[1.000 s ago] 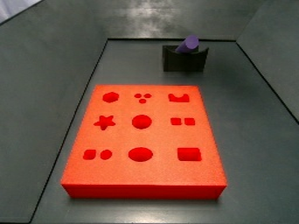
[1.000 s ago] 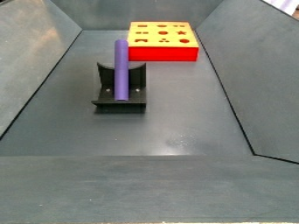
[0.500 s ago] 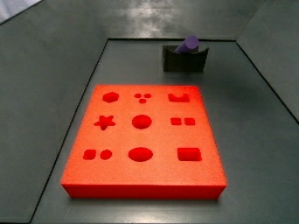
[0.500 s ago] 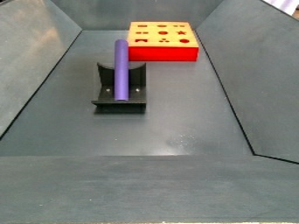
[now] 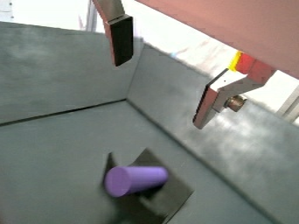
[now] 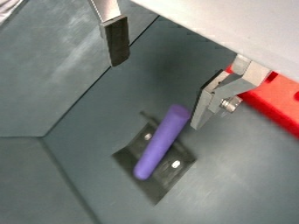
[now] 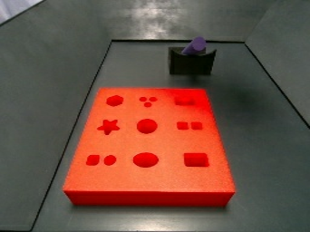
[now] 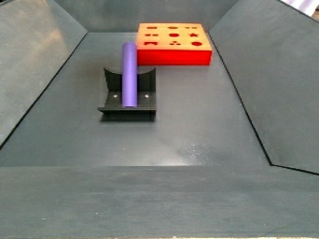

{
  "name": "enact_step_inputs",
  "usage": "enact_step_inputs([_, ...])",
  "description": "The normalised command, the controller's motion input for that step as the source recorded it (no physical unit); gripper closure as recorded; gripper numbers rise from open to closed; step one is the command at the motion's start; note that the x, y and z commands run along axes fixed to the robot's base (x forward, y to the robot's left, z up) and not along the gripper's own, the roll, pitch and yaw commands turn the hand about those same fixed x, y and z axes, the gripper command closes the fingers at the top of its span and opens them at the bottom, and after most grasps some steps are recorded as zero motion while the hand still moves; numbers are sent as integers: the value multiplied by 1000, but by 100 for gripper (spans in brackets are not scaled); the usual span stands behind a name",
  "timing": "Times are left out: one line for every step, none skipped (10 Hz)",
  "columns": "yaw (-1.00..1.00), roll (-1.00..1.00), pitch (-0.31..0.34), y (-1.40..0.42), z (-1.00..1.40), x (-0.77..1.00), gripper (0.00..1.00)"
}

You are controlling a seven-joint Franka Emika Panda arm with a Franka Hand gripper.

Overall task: Pick up the round object. Move up. Place the round object on the fixture. Regrasp the round object. Move to above the board. Insert the round object.
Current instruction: Regrasp the round object.

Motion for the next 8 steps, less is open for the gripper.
enact_step_inputs([49,1000,51,-33,1,63,0])
enact_step_inputs([56,1000,73,-36,-3,75,0])
enact_step_inputs([72,1000,110,-41,-4,89,0])
enact_step_inputs([91,1000,142,-42,-9,95,0])
enact_step_inputs([122,873,166,-49,-5,98,0])
enact_step_inputs([133,743,164,-50,-8,99,0])
enact_step_inputs([157,488,146,-50,-7,101,0])
enact_step_inputs([178,293,118,-36,3,93,0])
